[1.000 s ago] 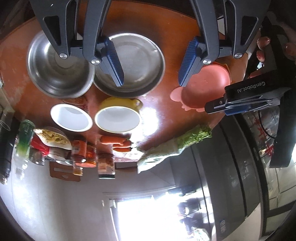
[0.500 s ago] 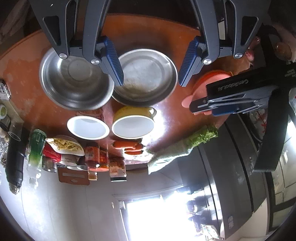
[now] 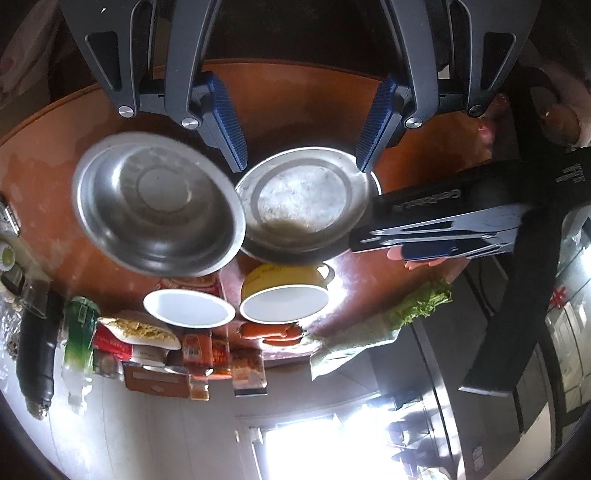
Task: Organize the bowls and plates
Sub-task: 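Move the left tool to the flat steel plate and grip its rim, then lift the steel plate with the left tool and hold it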
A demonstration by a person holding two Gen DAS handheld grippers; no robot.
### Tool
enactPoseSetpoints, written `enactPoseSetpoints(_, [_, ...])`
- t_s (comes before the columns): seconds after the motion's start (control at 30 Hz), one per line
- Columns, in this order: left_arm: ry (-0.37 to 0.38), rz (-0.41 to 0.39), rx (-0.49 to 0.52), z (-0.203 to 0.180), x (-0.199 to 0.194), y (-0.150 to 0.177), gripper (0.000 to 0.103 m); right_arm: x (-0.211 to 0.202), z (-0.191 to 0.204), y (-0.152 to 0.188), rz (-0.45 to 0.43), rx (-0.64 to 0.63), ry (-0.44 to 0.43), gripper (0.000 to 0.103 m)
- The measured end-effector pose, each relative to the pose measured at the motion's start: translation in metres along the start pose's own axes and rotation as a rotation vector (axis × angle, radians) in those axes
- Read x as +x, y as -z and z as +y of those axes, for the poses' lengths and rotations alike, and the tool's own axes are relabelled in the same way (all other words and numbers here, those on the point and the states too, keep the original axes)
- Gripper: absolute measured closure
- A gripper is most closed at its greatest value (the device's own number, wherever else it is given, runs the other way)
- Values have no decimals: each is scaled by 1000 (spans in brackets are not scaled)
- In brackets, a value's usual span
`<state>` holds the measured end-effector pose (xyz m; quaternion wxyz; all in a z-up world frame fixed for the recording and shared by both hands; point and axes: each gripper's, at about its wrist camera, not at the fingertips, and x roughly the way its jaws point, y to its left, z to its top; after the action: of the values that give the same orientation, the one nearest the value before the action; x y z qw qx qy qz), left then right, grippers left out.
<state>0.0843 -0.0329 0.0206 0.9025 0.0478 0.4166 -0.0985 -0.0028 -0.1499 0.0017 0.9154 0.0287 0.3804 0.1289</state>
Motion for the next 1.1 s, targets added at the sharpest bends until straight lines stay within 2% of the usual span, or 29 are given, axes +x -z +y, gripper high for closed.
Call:
enactPoseSetpoints(0.4, [2,44,30,-7,30,-7,41,29,-14,0,36,45,7,40])
enactPoseSetpoints(0.57, [1,63,51,-14,42,-9,41,35,-17,-2,29,42,18,48])
enactPoseSetpoints(0.7, [4,74,60,-18,48,-9,47,37,-17,-3,20,31,26,51])
enactPoseSetpoints(1.1, [0,81,73,-20,59,-10,48,42,-14,-5,23,28,65,52])
